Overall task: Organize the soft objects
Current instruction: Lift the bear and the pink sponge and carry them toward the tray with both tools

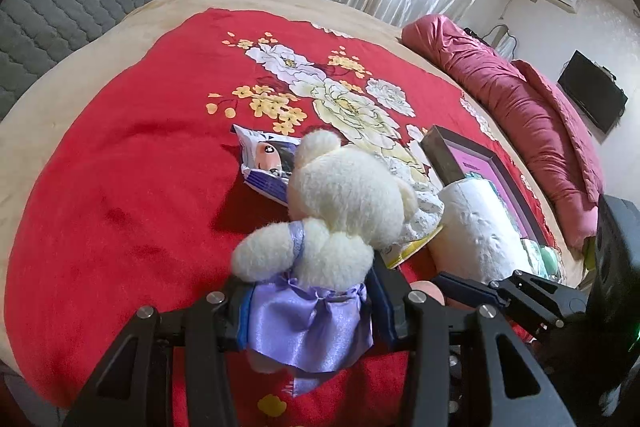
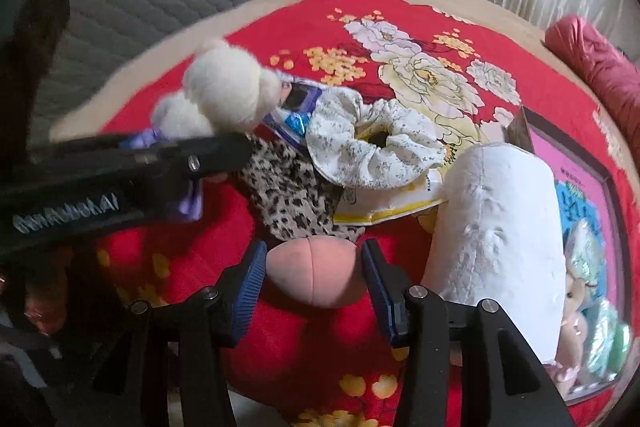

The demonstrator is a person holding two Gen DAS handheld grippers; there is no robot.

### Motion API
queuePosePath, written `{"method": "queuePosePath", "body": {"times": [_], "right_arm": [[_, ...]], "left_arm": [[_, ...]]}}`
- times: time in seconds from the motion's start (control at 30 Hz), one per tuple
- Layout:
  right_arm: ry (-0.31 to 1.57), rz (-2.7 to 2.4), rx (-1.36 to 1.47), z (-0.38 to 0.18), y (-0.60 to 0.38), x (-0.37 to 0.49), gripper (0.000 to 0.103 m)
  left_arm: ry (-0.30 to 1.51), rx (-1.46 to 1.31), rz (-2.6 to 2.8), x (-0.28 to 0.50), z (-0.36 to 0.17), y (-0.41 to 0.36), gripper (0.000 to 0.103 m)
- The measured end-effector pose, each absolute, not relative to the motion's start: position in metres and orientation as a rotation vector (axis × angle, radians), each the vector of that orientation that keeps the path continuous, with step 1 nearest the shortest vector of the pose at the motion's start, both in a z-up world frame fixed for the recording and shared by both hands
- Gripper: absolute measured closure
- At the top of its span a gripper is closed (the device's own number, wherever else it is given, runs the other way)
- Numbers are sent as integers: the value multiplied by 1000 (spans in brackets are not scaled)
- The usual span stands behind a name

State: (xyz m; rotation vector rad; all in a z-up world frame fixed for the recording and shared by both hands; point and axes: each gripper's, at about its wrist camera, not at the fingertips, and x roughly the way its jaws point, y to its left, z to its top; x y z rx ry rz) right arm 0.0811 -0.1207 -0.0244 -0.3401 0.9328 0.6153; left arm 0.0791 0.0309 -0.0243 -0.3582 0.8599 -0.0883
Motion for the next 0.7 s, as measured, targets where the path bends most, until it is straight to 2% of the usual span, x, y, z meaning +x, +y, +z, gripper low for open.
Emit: {"method": "queuePosePath", "body": {"times": [0.2, 0.7], "right_arm": [[908, 605, -395, -29, -117, 77, 53], [628, 568, -229, 41, -162, 49, 53]], "left_arm": [[853, -370, -80, 78, -23, 34, 56], [808, -304, -103, 61, 1, 0, 56]]}}
